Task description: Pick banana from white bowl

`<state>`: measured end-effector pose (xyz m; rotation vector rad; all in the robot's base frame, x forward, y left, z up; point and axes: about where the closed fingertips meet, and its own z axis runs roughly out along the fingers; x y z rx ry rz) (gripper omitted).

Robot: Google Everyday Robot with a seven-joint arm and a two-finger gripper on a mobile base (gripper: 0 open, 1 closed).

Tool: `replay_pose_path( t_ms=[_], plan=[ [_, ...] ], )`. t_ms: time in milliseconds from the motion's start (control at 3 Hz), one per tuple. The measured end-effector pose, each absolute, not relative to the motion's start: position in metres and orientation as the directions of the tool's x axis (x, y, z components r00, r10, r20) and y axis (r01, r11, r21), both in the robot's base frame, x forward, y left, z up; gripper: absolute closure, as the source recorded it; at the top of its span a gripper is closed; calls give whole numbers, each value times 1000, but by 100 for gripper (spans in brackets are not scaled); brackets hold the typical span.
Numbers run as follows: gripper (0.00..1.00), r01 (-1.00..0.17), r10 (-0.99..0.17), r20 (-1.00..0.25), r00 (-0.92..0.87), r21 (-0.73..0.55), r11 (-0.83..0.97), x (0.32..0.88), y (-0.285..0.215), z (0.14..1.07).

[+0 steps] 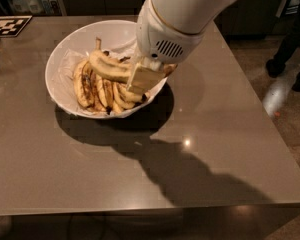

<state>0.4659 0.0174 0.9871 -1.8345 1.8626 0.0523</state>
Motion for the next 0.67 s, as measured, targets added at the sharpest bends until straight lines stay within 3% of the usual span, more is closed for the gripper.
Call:
replay_pose_path(
  t_ms=[667],
  plan=[
    [100, -940, -913, -408, 14, -316, 126, 445, -7, 981]
  ],
)
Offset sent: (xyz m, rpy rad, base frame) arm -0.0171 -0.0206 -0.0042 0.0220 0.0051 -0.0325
